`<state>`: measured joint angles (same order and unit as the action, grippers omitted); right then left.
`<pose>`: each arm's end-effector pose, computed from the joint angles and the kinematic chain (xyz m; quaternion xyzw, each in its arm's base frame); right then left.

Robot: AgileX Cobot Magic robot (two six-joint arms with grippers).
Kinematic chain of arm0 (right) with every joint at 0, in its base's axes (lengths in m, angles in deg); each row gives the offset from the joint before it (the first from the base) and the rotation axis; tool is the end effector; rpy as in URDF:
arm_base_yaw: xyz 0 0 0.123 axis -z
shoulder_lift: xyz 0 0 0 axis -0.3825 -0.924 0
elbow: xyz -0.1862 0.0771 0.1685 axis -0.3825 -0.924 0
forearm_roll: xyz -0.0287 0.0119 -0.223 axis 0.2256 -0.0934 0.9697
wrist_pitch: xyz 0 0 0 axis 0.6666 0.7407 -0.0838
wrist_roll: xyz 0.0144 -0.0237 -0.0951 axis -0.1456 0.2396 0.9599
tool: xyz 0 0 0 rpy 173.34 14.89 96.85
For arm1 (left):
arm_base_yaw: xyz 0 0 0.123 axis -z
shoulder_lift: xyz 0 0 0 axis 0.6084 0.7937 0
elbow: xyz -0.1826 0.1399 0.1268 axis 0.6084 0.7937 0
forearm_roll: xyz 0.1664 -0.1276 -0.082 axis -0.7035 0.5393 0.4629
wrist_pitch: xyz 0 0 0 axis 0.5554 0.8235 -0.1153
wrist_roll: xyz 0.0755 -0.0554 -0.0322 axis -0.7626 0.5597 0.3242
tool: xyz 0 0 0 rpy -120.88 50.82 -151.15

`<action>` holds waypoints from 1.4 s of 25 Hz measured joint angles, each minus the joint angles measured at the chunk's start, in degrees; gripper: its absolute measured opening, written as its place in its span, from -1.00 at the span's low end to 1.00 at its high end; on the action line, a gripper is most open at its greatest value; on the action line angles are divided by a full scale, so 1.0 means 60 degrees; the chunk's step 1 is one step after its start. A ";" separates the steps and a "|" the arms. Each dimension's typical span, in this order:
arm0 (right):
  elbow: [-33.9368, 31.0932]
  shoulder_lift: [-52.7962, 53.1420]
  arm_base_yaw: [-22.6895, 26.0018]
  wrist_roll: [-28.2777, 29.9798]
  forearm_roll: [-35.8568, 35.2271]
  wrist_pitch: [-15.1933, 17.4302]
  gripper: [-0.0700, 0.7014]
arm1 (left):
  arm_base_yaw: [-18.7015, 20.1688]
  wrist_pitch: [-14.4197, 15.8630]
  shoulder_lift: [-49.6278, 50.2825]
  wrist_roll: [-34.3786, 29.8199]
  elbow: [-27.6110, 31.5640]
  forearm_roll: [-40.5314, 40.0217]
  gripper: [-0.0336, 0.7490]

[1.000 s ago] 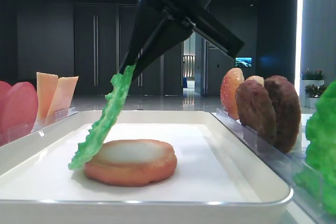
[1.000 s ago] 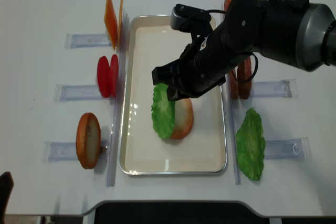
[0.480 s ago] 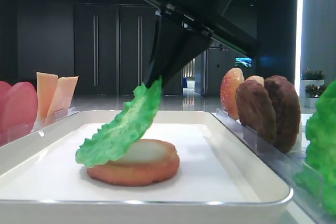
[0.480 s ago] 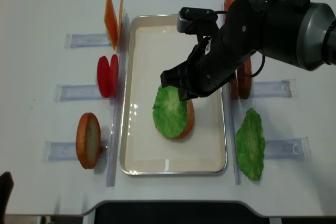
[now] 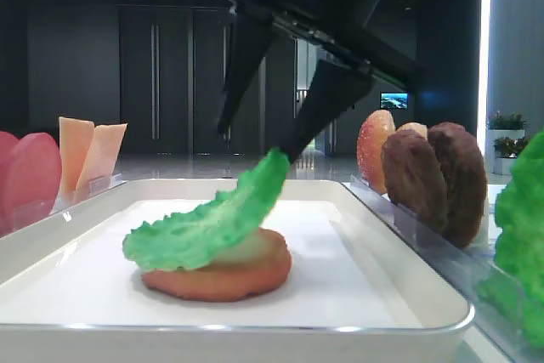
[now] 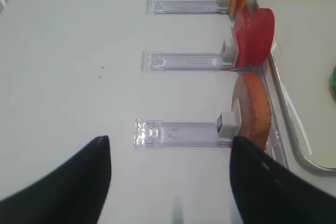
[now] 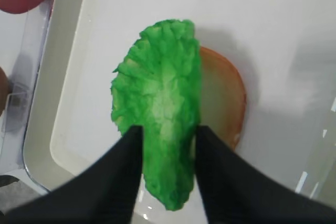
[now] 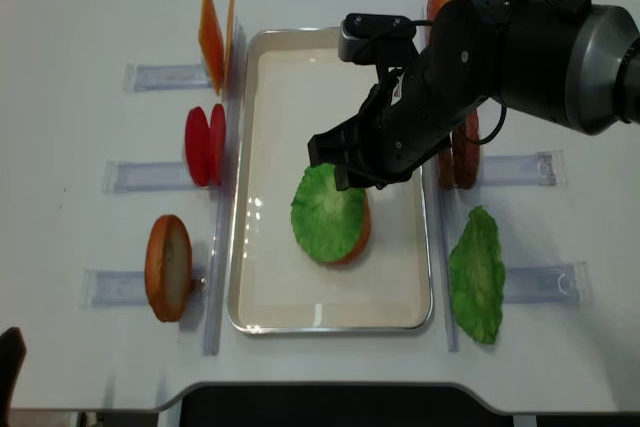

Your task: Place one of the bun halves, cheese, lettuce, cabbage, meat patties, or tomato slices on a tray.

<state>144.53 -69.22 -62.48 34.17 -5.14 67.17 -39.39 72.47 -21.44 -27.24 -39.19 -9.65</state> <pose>0.2400 0.2355 0.1984 -0.1382 0.9569 0.2296 0.1117 -0.0012 0.0033 0.2489 -0.0212 0.8686 0.0241 0.4945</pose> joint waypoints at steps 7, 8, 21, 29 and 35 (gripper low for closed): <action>0.0095 0.0000 0.0000 -0.1036 0.1070 0.0503 0.70 | 0.0000 0.0000 0.0000 0.0000 0.0000 0.0000 0.45; 0.0224 0.0000 0.0000 -0.1296 0.1354 0.0789 0.72 | 0.0000 0.0000 0.0000 0.0000 0.0000 0.0000 0.45; 0.2768 0.0000 0.0000 -0.2723 0.3337 0.4367 0.72 | 0.0000 0.0000 0.0000 0.0000 0.0000 0.0000 0.45; 0.3420 0.0417 0.0874 -0.2477 0.3600 0.5184 0.72 | 0.0000 0.0000 0.0000 0.0000 0.0000 0.0000 0.45; 0.3415 0.1018 0.2583 -0.1689 0.3790 0.5239 0.72 | 0.0000 0.0000 0.0000 0.0000 0.0000 0.0000 0.45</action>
<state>165.02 -63.11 -46.98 24.04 17.60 98.60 -39.39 72.47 -21.44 -27.24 -39.19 -9.65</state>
